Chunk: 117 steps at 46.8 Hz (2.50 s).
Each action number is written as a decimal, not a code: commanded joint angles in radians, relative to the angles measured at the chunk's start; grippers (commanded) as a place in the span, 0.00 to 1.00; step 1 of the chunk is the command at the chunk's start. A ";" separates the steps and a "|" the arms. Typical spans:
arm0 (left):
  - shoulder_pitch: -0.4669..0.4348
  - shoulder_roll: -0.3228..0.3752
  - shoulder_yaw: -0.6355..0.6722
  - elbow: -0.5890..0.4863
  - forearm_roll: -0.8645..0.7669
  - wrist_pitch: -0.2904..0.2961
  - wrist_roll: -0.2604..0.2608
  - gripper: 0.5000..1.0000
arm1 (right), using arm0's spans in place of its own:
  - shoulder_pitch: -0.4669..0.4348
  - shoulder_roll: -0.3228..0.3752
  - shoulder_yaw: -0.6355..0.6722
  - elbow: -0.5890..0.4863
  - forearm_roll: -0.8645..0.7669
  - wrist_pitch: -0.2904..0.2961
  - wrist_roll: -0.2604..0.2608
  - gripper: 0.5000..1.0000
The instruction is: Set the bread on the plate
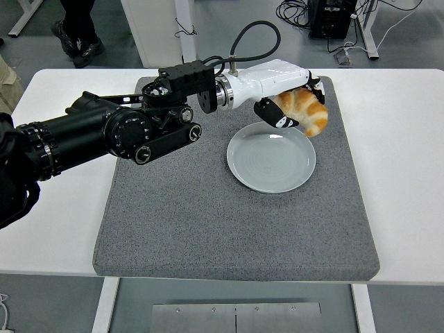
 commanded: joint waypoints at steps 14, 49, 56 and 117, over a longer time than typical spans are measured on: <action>0.039 -0.016 0.066 0.061 -0.003 0.035 -0.001 0.00 | 0.000 0.000 0.000 0.001 0.000 0.000 0.000 1.00; 0.101 -0.016 0.118 0.088 0.006 0.070 -0.012 0.00 | 0.000 0.000 0.000 -0.001 0.000 0.000 0.000 1.00; 0.117 -0.016 0.149 0.099 0.006 0.084 -0.012 0.00 | 0.000 0.000 0.000 -0.001 0.000 0.000 0.000 1.00; 0.170 -0.016 0.181 0.137 0.005 0.104 -0.012 0.00 | 0.000 0.000 0.000 0.001 0.000 0.000 0.000 1.00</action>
